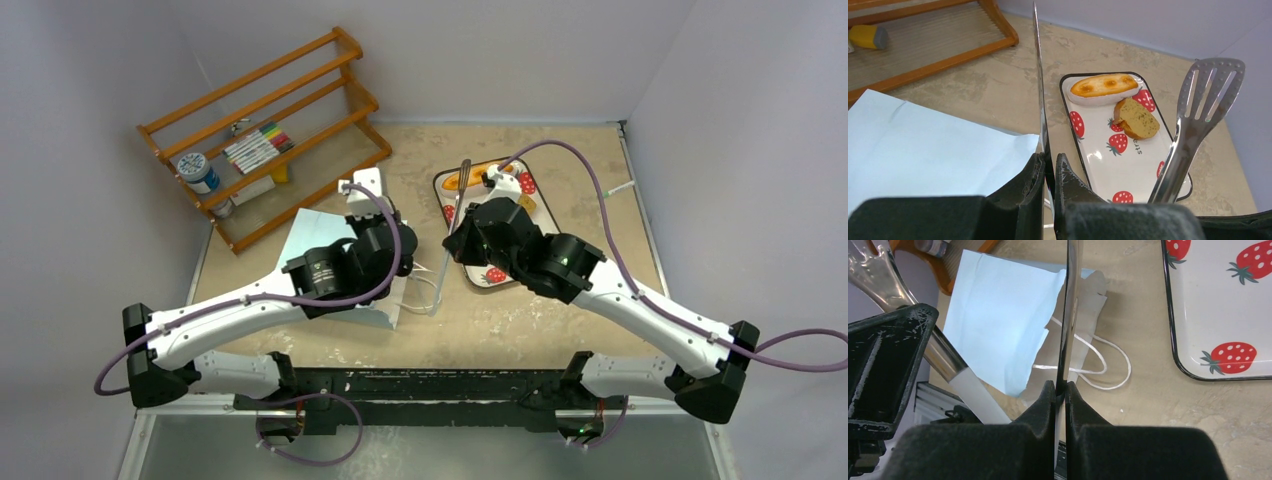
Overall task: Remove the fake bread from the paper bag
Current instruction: Pick up the clamp from the container.
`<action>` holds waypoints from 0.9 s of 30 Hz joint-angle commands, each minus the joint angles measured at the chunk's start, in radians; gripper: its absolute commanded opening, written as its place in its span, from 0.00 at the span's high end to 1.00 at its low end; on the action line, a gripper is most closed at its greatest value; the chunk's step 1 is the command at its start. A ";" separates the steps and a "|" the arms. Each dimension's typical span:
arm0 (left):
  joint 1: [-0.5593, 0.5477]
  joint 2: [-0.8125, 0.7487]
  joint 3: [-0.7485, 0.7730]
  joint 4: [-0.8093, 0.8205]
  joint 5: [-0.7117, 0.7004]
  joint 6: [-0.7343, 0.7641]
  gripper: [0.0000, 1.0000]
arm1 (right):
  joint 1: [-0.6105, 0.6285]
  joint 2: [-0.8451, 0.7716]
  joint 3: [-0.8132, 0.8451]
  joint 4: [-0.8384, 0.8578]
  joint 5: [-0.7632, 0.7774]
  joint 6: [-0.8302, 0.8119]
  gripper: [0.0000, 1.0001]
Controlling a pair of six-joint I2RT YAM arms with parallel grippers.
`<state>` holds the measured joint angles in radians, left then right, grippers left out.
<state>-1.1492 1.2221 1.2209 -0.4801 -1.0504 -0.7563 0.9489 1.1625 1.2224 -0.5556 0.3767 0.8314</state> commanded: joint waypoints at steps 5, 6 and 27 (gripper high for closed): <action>0.008 -0.121 -0.017 -0.253 -0.154 0.018 1.00 | -0.076 -0.059 -0.046 -0.131 0.118 -0.039 1.00; 0.008 -0.126 -0.019 -0.253 -0.160 0.018 1.00 | -0.083 -0.063 -0.049 -0.132 0.114 -0.040 1.00; 0.017 0.057 0.077 0.053 -0.040 0.189 0.40 | -0.110 -0.032 -0.013 -0.077 0.042 -0.180 1.00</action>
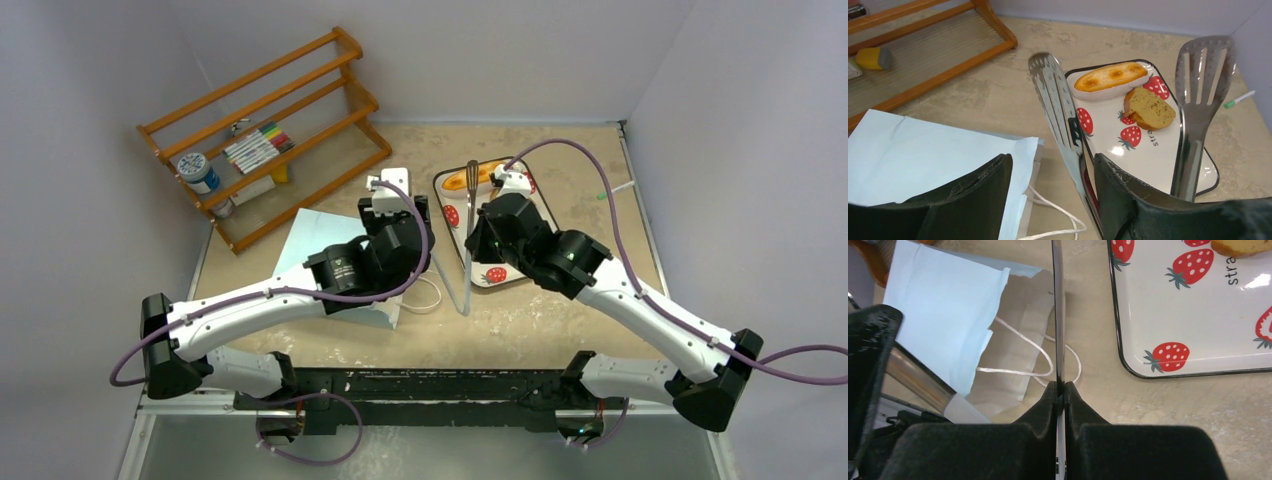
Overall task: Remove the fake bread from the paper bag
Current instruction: Pick up the clamp from the container, then place the clamp in the container.
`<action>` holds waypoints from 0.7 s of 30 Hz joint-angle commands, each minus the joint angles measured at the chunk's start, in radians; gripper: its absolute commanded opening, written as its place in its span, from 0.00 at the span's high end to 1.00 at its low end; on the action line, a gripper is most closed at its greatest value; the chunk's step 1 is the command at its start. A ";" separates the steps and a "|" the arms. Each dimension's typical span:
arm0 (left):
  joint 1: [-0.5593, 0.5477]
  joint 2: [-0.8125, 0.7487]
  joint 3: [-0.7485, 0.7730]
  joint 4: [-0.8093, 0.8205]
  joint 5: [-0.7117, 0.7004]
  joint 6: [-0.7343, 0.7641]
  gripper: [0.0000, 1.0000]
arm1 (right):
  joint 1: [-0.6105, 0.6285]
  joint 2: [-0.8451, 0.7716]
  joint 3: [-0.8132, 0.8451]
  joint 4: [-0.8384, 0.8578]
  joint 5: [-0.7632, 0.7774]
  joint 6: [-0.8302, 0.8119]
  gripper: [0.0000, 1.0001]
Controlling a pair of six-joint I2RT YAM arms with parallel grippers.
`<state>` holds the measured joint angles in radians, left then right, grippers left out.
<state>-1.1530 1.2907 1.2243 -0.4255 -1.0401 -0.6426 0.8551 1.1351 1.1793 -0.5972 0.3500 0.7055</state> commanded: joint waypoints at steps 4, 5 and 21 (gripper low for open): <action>0.021 -0.023 0.087 -0.025 -0.046 0.080 0.37 | -0.035 0.017 0.023 -0.049 0.081 -0.068 1.00; 0.021 -0.029 0.083 -0.032 -0.045 0.079 0.37 | -0.048 0.023 0.019 -0.048 0.074 -0.075 1.00; 0.021 -0.126 -0.014 -0.221 -0.006 0.011 0.34 | -0.358 0.113 -0.083 0.129 -0.086 -0.268 1.00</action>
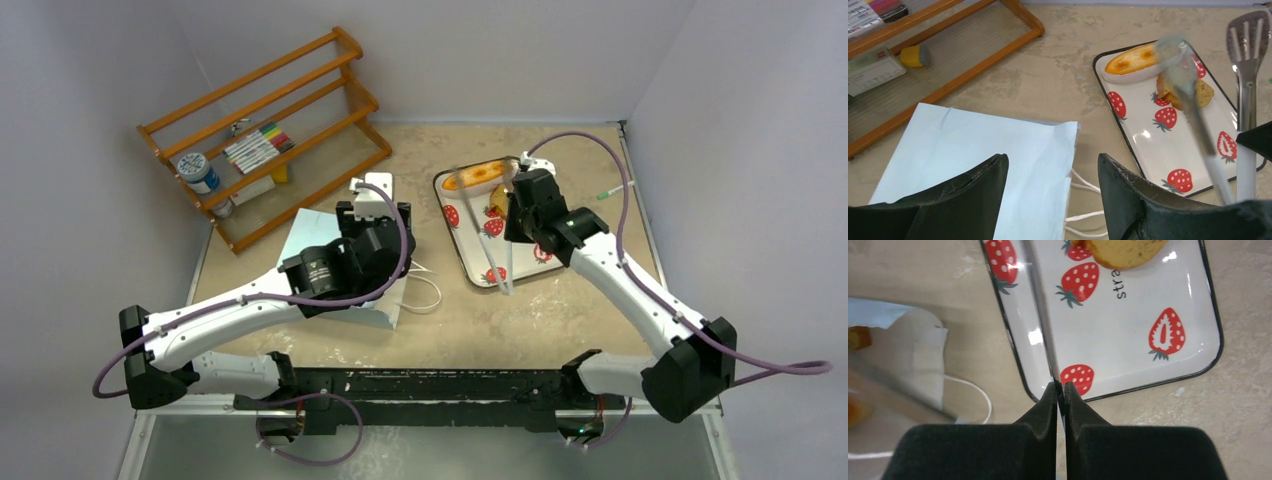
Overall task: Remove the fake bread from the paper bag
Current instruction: Place the clamp in the container.
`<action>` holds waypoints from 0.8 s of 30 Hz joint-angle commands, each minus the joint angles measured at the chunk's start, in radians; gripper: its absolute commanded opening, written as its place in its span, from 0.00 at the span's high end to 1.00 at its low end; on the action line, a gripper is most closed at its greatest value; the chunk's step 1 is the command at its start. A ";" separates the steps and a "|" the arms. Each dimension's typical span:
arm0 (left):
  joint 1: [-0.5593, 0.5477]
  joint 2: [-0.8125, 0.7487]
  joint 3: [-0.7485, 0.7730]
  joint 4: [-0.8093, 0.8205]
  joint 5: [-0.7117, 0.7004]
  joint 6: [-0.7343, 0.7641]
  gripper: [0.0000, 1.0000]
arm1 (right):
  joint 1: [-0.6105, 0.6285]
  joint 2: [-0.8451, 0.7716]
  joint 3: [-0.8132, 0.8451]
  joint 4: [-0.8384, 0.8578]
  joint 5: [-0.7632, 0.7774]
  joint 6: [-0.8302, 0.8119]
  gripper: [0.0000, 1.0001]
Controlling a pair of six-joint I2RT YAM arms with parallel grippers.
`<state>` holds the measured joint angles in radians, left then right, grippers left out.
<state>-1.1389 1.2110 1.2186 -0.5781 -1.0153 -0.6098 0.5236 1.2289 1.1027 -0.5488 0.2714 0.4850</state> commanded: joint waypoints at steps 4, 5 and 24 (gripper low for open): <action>0.007 -0.058 -0.019 -0.069 -0.012 -0.024 0.34 | -0.050 0.057 -0.026 0.128 -0.031 -0.071 1.00; 0.007 -0.057 -0.024 -0.070 0.000 -0.023 0.34 | -0.055 0.070 -0.029 0.137 -0.039 -0.075 1.00; -0.005 0.118 -0.059 -0.181 0.189 -0.081 0.27 | -0.164 0.251 -0.025 0.231 -0.130 -0.134 1.00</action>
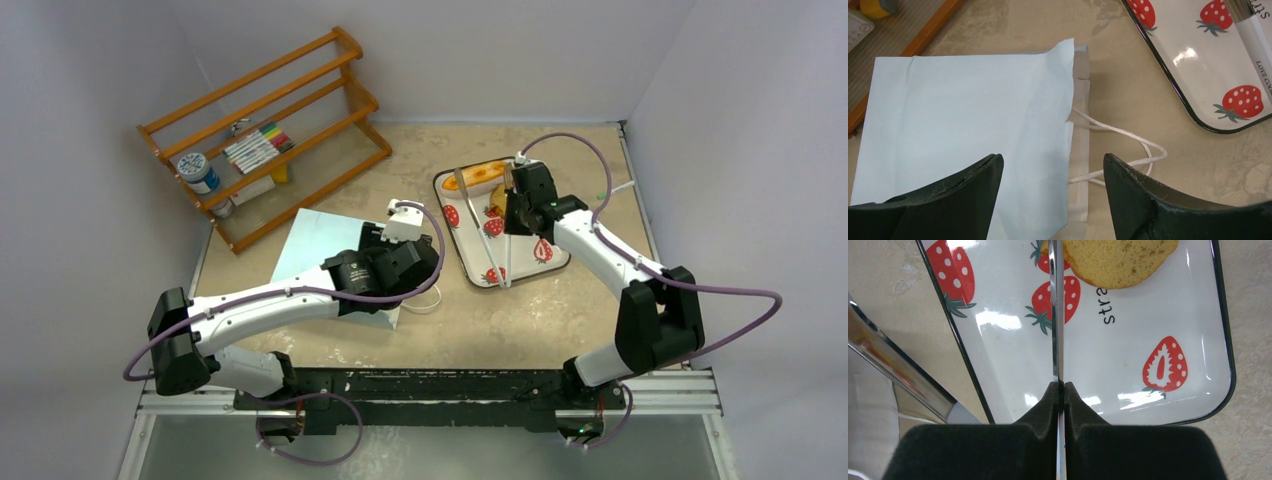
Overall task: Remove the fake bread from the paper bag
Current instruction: Place the clamp in the container.
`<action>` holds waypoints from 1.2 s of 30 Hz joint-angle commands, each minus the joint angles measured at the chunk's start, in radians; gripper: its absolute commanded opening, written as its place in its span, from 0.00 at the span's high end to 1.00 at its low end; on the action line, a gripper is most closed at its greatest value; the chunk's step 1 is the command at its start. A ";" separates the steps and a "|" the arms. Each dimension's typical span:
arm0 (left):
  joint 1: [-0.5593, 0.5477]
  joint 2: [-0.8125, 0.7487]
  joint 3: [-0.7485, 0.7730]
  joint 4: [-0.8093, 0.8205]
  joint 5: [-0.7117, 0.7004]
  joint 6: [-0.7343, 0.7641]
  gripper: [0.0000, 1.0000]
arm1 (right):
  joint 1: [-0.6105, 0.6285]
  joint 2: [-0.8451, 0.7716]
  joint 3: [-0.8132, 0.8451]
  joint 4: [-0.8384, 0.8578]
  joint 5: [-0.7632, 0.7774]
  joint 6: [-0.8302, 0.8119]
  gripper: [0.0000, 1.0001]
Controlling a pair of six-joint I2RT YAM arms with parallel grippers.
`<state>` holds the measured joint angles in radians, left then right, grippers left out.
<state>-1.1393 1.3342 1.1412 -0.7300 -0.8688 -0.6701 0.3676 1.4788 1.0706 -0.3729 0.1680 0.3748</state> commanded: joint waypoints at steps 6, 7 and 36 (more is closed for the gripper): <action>-0.031 -0.006 0.016 -0.074 0.090 -0.055 0.23 | -0.021 0.031 0.015 0.060 -0.043 -0.023 1.00; -0.037 -0.007 0.015 -0.078 0.099 -0.059 0.23 | -0.022 0.036 0.017 0.060 -0.044 -0.024 1.00; -0.076 0.276 0.018 -0.150 -0.237 -0.169 0.25 | -0.024 0.139 0.063 0.028 -0.044 -0.037 1.00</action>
<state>-1.2121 1.5929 1.1244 -0.8848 -0.9783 -0.8059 0.3500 1.6138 1.0843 -0.3519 0.1276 0.3561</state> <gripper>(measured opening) 0.769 0.018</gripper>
